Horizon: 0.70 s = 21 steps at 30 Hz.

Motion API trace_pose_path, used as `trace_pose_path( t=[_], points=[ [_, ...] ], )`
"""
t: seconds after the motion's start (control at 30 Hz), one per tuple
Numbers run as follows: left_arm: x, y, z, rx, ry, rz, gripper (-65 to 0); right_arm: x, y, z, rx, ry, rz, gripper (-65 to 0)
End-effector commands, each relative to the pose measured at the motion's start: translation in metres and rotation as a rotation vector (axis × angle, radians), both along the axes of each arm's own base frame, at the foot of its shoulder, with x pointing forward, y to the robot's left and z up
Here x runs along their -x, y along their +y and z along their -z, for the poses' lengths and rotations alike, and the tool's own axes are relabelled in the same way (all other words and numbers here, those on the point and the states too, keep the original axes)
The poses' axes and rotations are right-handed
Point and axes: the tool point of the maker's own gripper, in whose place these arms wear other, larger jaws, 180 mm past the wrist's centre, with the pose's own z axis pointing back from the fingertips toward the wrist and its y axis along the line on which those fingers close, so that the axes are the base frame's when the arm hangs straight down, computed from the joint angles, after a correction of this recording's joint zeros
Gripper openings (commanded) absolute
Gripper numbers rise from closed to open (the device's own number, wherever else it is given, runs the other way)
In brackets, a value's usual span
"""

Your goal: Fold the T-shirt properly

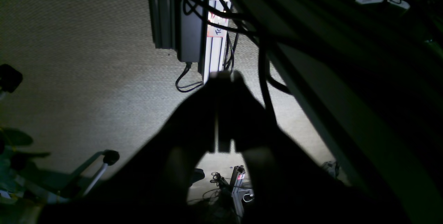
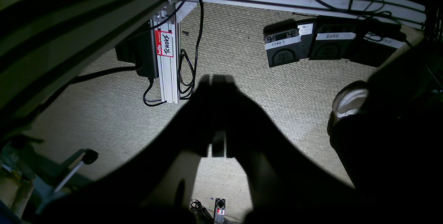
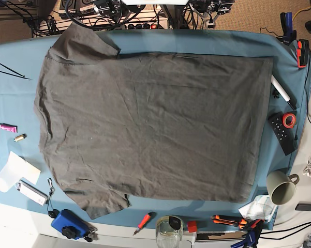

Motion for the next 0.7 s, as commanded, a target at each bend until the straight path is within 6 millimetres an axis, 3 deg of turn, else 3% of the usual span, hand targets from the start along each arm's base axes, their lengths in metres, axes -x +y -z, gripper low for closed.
trace_pose_path(
  t=[0.0,0.67],
  points=[
    [-0.0005,-0.0099,-0.0014,0.027,-0.007,-0.003,-65.0,-0.002,-0.0006,-0.0007,-0.005,-0.006,0.007,-65.0],
    [-0.0048,-0.0103,-0.0018,0.031,-0.022,-0.005,-65.0,-0.0024,-0.0007,-0.0007,-0.004,-0.007,0.008,-65.0]
  ],
)
